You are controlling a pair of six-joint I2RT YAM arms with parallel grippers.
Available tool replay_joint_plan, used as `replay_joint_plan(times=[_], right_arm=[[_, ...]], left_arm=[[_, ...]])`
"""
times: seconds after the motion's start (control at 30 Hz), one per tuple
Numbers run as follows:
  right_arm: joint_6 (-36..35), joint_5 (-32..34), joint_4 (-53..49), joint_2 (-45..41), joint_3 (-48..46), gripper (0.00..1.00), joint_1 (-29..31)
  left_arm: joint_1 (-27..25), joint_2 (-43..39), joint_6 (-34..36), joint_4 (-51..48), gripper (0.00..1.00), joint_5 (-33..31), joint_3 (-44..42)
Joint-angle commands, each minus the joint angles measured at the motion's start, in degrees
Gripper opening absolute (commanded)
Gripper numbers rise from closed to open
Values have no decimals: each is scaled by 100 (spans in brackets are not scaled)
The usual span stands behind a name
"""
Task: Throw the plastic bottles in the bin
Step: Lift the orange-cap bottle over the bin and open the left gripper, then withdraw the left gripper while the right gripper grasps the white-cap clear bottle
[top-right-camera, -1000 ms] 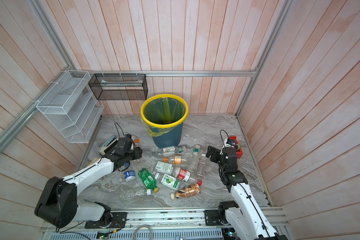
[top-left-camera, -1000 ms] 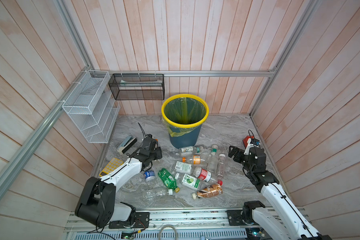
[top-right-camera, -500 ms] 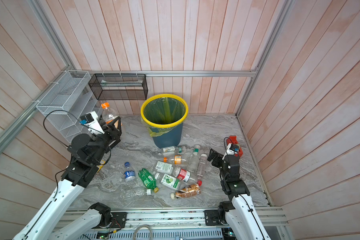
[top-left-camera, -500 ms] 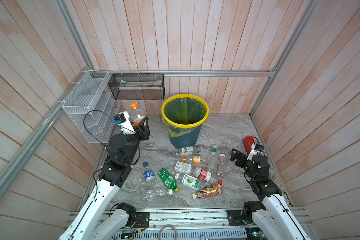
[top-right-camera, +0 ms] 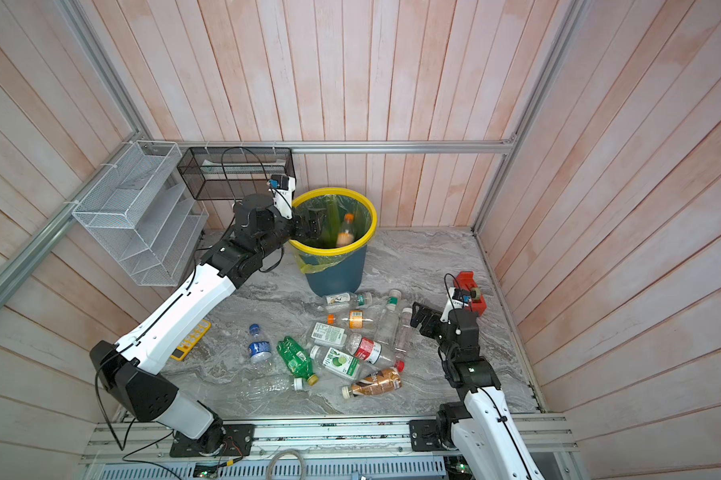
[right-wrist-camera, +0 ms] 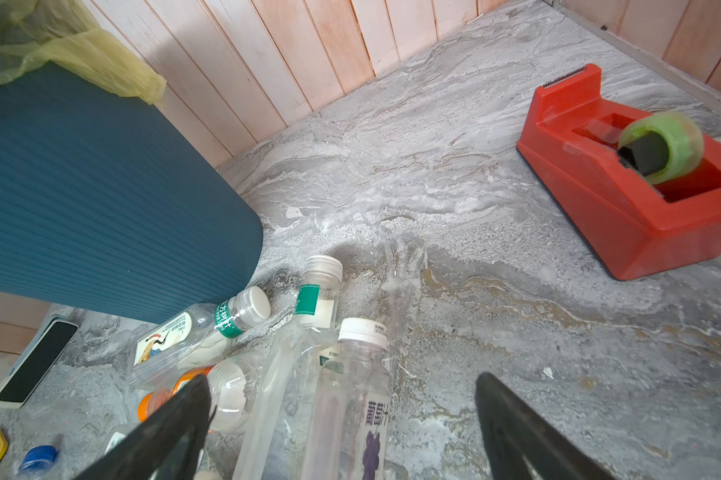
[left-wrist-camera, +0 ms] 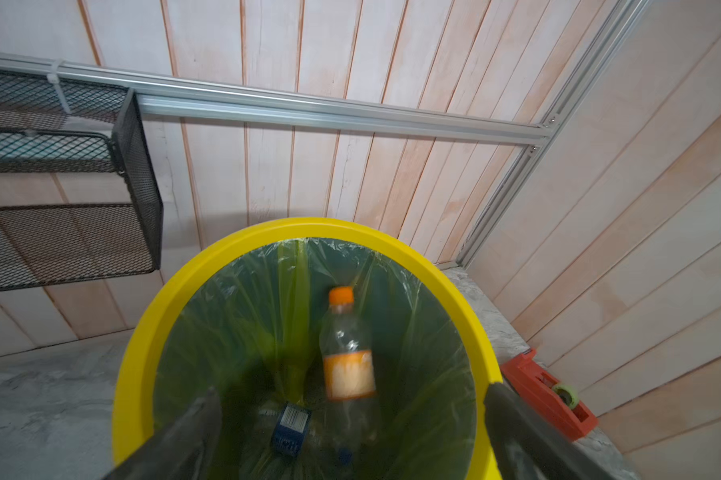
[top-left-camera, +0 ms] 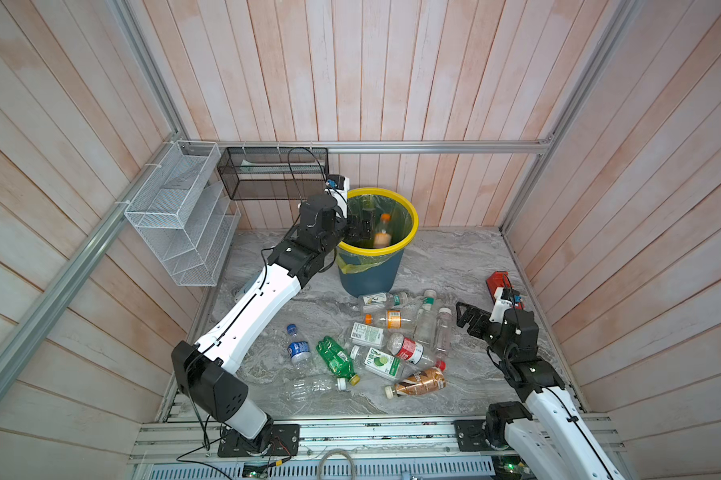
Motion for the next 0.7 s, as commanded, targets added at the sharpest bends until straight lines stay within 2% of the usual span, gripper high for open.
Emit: replay_joint_plan(times=[0.0, 0.3, 0.67], right_arm=[[-62, 137, -400, 30, 207, 99, -25], [-42, 88, -505, 367, 194, 98, -9], [99, -142, -465, 822, 76, 89, 142]], left_arm=[[5, -699, 82, 464, 100, -281, -366], [-287, -1469, 401, 879, 100, -949, -1408], [-427, -1885, 404, 704, 100, -1235, -2221]])
